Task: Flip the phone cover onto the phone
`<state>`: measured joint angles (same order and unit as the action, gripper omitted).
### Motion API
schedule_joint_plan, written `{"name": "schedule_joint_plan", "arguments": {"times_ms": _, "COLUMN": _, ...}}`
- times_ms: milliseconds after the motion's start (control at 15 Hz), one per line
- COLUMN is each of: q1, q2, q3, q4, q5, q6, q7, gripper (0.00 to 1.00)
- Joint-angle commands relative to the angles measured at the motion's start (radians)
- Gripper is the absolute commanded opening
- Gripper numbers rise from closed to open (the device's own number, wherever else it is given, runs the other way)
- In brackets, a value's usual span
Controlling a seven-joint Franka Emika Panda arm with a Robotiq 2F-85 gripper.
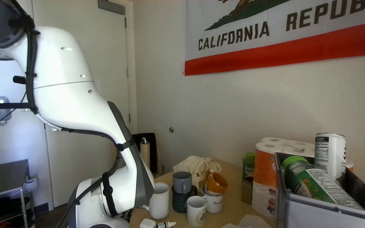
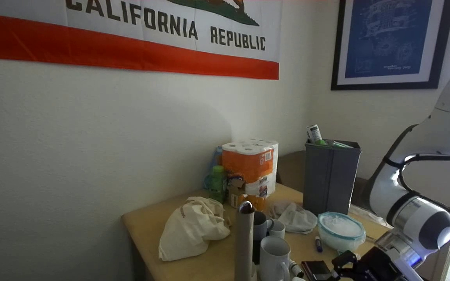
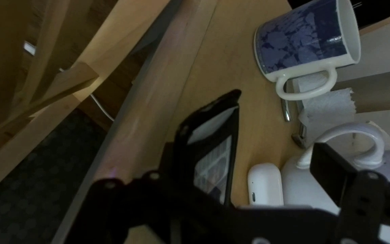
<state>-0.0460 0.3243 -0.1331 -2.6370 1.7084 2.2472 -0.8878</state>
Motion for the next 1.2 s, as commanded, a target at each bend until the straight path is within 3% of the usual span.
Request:
{"name": "schedule_joint_plan", "arguments": {"times_ms": 0, "q1": -0.025, "q2": -0.032, "q3": -0.018, "q4": -0.006, "q5": 0.017, "q6": -0.052, "q7": -0.052, "gripper": 1.00}}
{"name": "schedule_joint_plan", "arguments": {"times_ms": 600, "q1": -0.055, "q2": -0.008, "q3": -0.037, "q4": 0.016, "q5": 0.055, "q6": -0.121, "q7": -0.081, "gripper": 1.00}}
{"name": "schedule_joint_plan", "arguments": {"times_ms": 1133, "q1": -0.040, "q2": 0.013, "q3": -0.043, "q4": 0.032, "q5": 0.194, "q6": -0.087, "q7": -0.181, "gripper": 1.00}}
